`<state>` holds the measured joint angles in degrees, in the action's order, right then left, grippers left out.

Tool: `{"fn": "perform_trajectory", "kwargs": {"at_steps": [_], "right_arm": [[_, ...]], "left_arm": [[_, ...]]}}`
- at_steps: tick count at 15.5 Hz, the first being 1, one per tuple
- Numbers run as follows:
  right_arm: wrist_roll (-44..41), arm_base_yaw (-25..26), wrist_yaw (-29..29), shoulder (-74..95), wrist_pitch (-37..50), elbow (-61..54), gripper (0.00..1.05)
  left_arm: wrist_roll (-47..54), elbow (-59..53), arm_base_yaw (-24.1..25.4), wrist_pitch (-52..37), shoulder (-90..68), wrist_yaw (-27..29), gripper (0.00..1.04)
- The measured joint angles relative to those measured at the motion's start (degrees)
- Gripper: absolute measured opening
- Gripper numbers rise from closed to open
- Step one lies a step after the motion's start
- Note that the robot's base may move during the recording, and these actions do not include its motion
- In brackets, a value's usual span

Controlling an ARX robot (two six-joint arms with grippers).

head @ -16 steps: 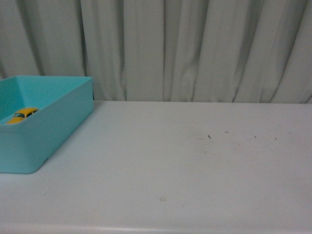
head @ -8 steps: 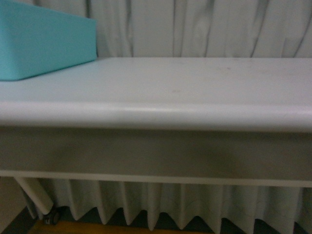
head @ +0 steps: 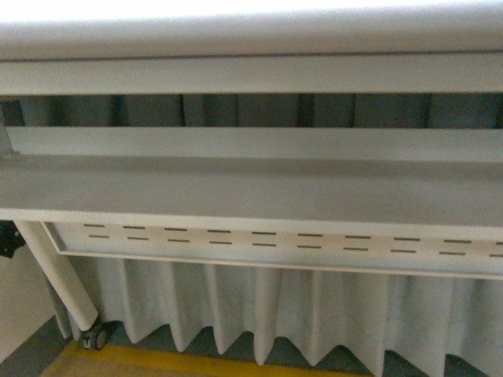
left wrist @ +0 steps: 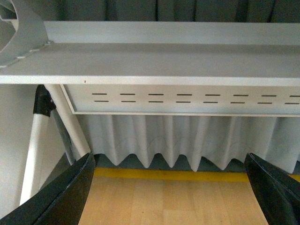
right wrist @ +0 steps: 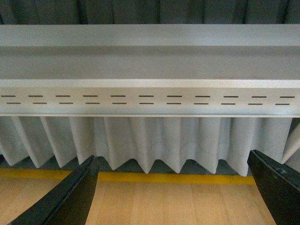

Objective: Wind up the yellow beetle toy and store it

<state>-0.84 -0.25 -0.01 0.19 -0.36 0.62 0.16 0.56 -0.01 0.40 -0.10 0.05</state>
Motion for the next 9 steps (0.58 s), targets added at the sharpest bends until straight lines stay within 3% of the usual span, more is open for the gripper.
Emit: {"fn": "perform_trajectory", "kwargs": {"at_steps": [9], "right_arm": [[0.02, 0.0, 0.02, 0.0, 0.11, 0.0, 0.98]], "left_arm": [[0.02, 0.0, 0.0, -0.17, 0.0, -0.02, 0.98]]}}
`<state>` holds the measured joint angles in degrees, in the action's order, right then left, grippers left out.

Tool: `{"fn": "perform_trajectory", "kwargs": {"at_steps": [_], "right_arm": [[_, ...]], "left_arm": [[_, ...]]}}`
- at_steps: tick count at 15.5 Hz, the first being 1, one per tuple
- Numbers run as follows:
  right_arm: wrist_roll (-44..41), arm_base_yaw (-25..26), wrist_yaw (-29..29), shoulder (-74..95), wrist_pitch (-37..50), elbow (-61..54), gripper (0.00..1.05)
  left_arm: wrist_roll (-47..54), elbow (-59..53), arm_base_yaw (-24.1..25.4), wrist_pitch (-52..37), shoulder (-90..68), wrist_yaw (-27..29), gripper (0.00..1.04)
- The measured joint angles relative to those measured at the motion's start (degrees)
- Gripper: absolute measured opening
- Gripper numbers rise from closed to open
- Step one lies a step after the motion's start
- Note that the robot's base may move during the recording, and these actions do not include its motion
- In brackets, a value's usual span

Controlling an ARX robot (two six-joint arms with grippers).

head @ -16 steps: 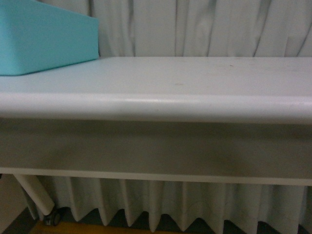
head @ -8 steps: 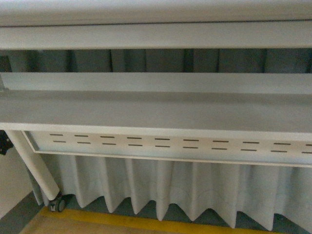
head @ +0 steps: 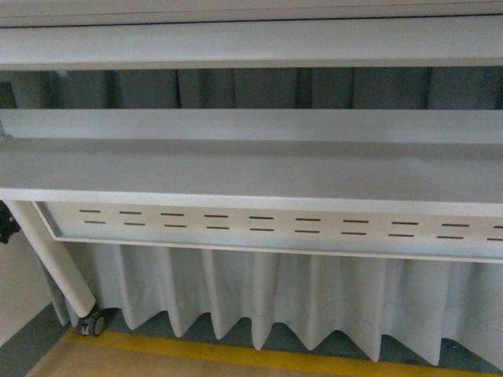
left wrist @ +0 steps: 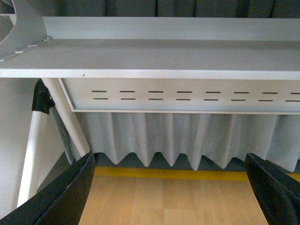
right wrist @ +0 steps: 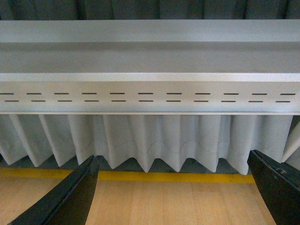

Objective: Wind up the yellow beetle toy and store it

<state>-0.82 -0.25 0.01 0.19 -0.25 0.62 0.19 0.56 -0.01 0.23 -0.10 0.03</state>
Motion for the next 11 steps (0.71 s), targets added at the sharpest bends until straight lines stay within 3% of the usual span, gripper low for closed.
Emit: {"fn": "perform_trajectory", "kwargs": {"at_steps": [11], "right_arm": [[0.0, 0.0, 0.0, 0.0, 0.0, 0.0, 0.98]], "left_arm": [[0.0, 0.0, 0.0, -0.02, 0.0, 0.0, 0.98]]}}
